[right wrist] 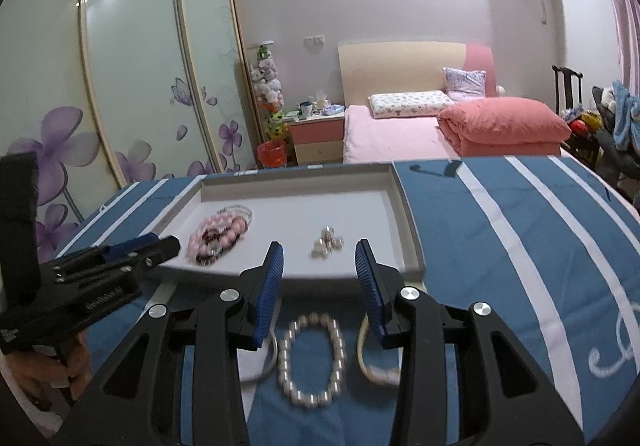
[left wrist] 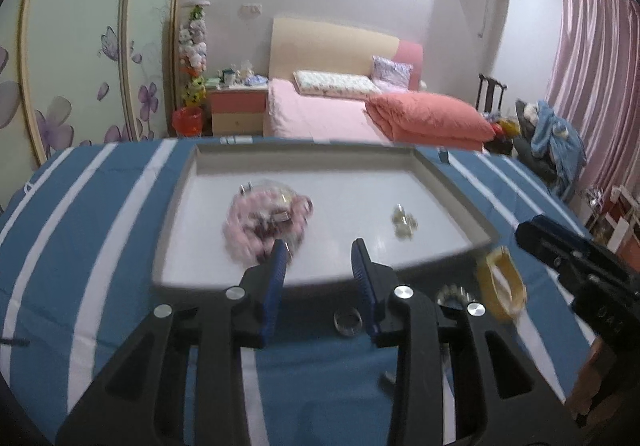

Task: Organize jewelry
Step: 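Lower the left tool onto the silver ring and close it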

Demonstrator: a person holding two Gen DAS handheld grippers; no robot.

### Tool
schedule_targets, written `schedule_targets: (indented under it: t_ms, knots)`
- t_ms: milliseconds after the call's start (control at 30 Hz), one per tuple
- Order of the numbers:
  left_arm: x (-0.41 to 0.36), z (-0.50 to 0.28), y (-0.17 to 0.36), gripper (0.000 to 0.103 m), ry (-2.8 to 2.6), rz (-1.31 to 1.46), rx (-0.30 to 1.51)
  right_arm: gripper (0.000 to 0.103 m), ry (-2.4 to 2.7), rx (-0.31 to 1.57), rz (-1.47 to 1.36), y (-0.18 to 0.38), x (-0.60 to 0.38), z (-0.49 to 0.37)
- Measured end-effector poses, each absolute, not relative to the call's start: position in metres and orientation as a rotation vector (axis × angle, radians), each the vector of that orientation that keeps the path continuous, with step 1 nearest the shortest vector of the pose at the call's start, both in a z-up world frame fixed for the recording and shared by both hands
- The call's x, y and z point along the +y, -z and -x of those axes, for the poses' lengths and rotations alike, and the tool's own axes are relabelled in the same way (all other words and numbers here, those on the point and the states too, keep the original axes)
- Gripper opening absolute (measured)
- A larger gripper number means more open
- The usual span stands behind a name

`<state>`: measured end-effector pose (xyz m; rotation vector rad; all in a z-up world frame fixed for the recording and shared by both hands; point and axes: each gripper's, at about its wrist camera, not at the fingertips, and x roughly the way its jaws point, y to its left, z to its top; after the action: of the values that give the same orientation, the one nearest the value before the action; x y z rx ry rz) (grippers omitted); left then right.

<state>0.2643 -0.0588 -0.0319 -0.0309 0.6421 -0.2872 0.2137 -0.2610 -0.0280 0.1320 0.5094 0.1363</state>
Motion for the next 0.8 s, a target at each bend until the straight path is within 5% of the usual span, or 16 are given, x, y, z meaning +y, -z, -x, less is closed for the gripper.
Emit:
schedule_targets:
  t_ms: [800]
  knots:
    - [-0.089, -0.273, 0.081, 0.029, 0.326, -0.088, 0.891, 0.039, -0.125, 0.517, -0.189, 0.038, -0.280, -0.192]
